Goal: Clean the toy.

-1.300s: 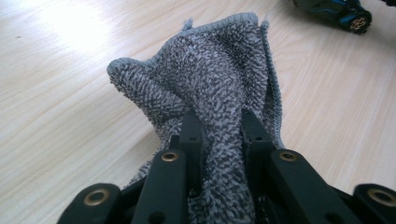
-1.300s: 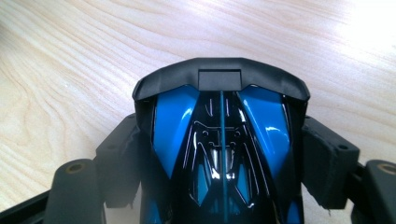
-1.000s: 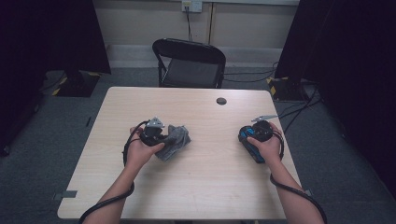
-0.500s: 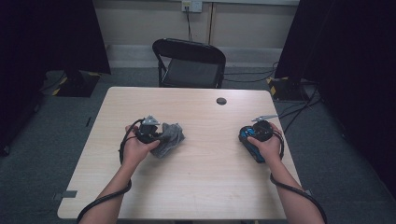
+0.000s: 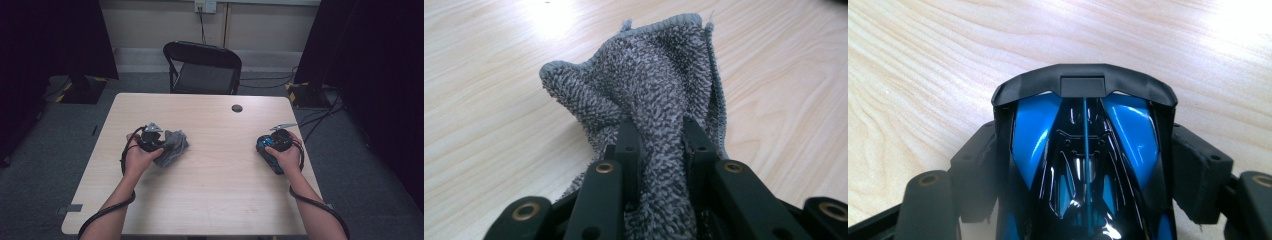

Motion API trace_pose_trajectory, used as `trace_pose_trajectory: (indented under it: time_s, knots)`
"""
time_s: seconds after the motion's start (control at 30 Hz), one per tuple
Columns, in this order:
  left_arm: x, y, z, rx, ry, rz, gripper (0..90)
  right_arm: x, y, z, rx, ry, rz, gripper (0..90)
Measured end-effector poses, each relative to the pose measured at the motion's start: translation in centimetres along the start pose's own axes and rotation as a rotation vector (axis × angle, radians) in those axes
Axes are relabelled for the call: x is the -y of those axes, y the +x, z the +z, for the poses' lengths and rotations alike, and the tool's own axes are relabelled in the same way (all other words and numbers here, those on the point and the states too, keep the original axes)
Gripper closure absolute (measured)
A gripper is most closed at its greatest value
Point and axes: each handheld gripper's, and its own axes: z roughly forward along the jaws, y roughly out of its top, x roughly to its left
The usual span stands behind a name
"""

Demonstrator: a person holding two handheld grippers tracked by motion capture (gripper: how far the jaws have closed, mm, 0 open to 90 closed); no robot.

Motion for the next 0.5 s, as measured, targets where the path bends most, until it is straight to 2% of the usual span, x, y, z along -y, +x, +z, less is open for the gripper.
trace_pose_trajectory:
  time_s: [0.43, 0.5]
  knots:
    - [0.5, 1.2, -0.2, -0.028, -0.008, -0.034, 74.3, 0.1, 0.0, 0.2, 0.000, 0.002, 0.005, 25.4]
    - [0.7, 1.4, -0.2, -0.033, 0.000, -0.029, 74.2, 0.1, 0.0, 0.3, 0.001, 0.003, 0.004, 25.4]
